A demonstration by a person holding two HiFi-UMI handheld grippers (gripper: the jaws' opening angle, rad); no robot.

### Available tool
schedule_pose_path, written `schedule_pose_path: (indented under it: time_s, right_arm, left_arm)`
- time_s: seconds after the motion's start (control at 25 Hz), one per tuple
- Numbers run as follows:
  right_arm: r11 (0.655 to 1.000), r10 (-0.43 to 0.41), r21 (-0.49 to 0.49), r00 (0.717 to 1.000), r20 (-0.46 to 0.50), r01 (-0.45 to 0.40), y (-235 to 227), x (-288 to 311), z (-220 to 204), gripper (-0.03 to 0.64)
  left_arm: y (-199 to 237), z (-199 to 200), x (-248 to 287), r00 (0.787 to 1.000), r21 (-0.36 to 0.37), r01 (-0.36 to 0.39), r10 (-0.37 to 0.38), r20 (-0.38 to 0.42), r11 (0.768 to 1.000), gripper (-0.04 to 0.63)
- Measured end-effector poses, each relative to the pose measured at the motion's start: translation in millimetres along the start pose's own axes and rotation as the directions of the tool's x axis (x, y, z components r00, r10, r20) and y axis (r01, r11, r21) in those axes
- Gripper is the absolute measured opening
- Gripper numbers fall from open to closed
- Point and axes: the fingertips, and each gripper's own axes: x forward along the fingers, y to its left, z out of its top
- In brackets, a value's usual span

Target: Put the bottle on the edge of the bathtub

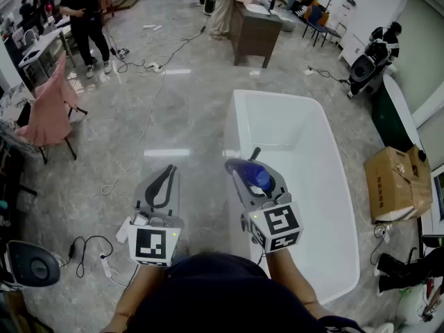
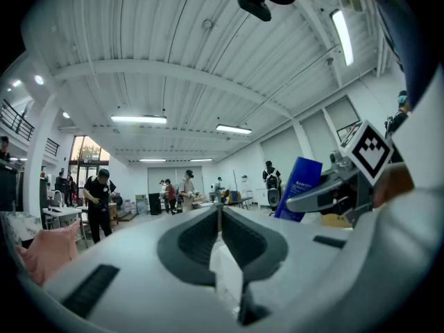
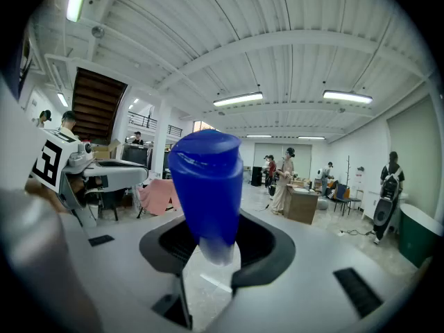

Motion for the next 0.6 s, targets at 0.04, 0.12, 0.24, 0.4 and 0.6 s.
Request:
schedule_pose_path:
  time_s: [0.04, 0.12, 0.24, 0.4, 0.6]
  right_arm:
    - [1.000, -0.003, 0.000, 1.000, 0.005, 0.003, -2, -2, 1, 0.160]
    - [1.000, -0.006, 0.006, 1.000, 0.012, 0.006, -5, -6, 2, 0.160]
    - [0.999, -0.001, 0.036, 1.000, 0.024, 0.001, -7, -9, 0, 0.160]
    - [0.999, 0.001, 0.037, 0.999, 0.047, -0.002, -7, 2, -2, 0.160]
    - [0.999, 0.017, 0.040, 0.999, 0.041, -0.019, -12, 33, -2, 0.160]
  left_arm:
    - [-3, 2, 1, 1.000, 0.005, 0.000, 0.000, 0.004, 1.000, 0.015]
    - [-9, 7, 1, 1.000, 0.010, 0.003, -0.003, 0.013, 1.000, 0.014]
    - [-16, 9, -3, 1.000, 0.003, 0.001, -0.001, 0.020, 1.000, 0.005]
    - [-11, -2, -3, 1.000, 0.018, -0.010, 0.011, -0.008, 1.000, 0.000]
    - [10, -19, 16, 0.999, -0.022, -0.035, 0.034, -0.037, 0.999, 0.002]
